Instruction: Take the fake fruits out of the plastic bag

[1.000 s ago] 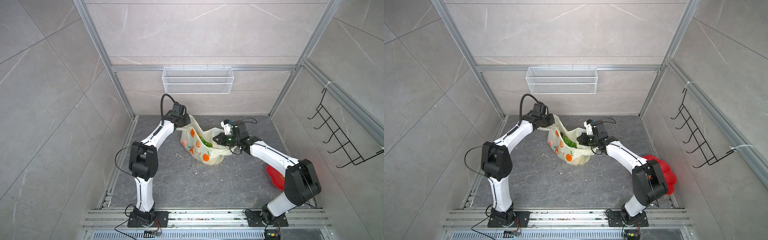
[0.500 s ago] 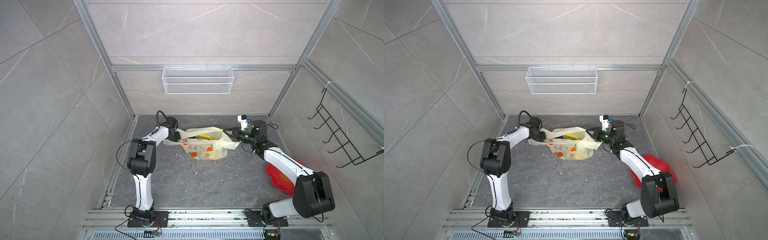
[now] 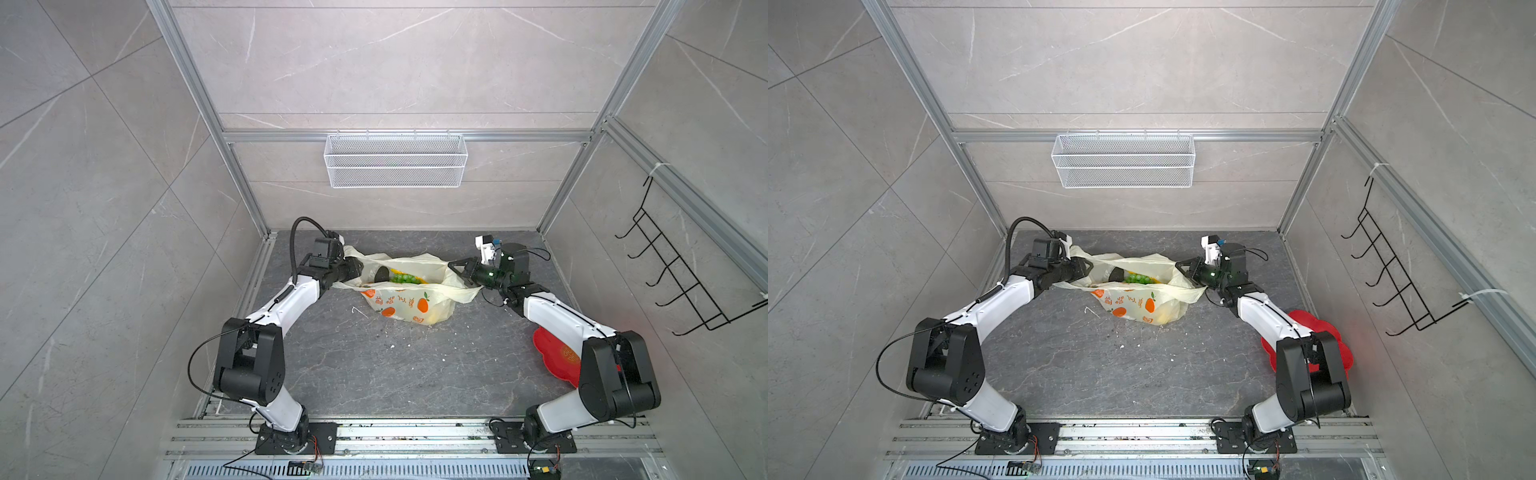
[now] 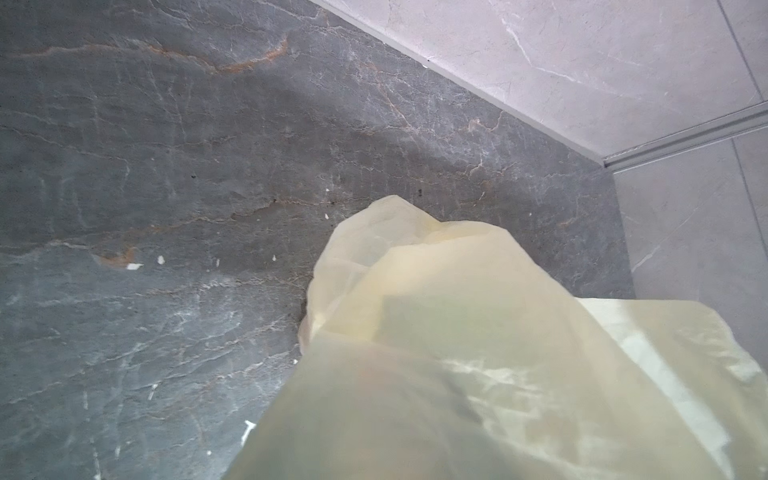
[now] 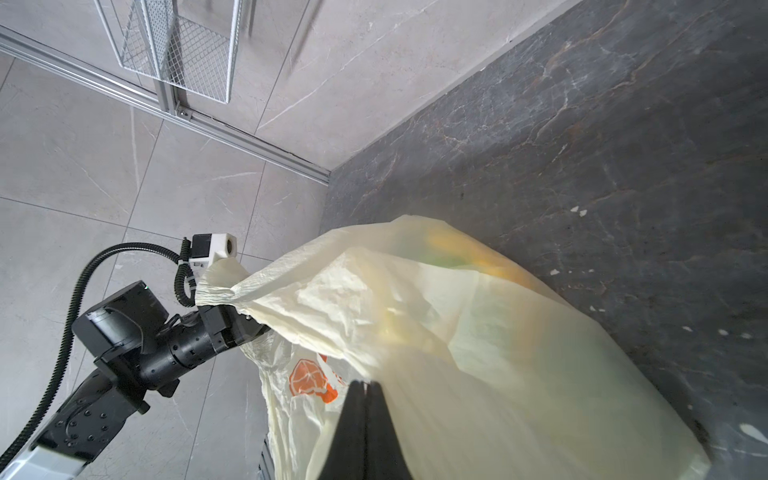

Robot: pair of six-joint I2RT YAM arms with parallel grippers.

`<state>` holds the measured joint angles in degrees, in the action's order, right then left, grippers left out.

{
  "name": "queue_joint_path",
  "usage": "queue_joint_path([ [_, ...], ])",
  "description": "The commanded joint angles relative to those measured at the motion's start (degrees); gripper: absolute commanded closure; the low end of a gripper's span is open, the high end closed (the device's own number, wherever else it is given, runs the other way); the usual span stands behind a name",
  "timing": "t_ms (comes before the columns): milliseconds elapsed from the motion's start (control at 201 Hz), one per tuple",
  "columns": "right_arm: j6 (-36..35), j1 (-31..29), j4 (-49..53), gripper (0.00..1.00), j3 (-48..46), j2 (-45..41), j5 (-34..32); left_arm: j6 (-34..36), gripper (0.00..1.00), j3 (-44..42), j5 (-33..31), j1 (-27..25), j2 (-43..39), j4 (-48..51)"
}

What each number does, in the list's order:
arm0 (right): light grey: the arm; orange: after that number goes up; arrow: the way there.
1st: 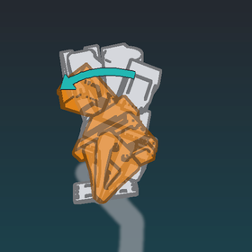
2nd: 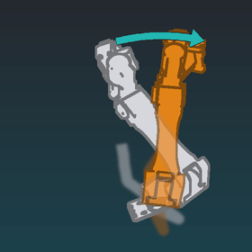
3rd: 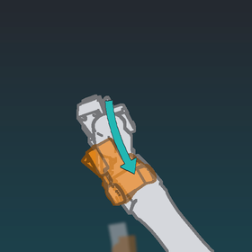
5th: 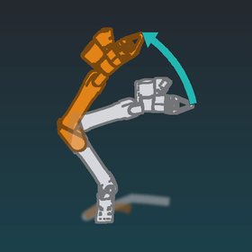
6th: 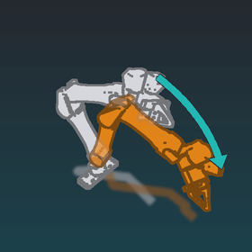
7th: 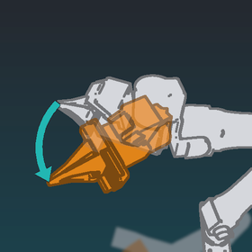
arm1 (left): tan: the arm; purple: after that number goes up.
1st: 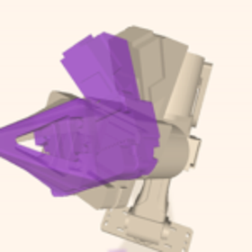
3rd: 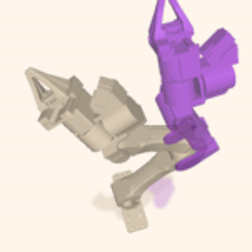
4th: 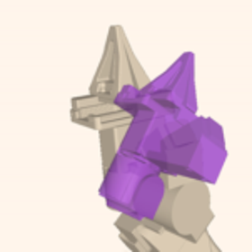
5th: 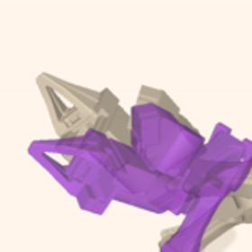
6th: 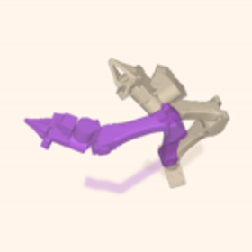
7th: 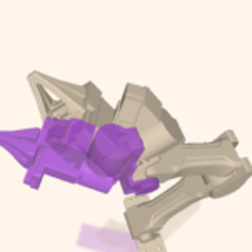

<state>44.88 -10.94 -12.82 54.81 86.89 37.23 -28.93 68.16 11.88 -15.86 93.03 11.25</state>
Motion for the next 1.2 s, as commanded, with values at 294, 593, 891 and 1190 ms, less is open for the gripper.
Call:
queue_joint_path([
  [294, -2.12, -2.06, 3.46, 1.00, 2.92, -1.77, -3.88, -0.11, 0.26, 3.01, -18.39, -10.97, -1.52, 9.77],
  [593, -3.09, -4.06, 5.18, 1.00, 3.95, -1.51, -6.38, -1.39, 0.13, 10.45, -42.53, -18.60, 3.78, 19.28],
  [891, -5.01, -4.07, 8.03, 1.00, 3.58, -3.73, -7.88, -4.74, 0.12, 19.59, -46.75, -16.27, 15.26, 25.96],
  [1190, -2.18, -0.32, 5.12, 1.00, 1.70, -5.41, -3.26, -2.51, 0.64, 24.49, -38.43, -8.34, 22.67, 25.80],
])
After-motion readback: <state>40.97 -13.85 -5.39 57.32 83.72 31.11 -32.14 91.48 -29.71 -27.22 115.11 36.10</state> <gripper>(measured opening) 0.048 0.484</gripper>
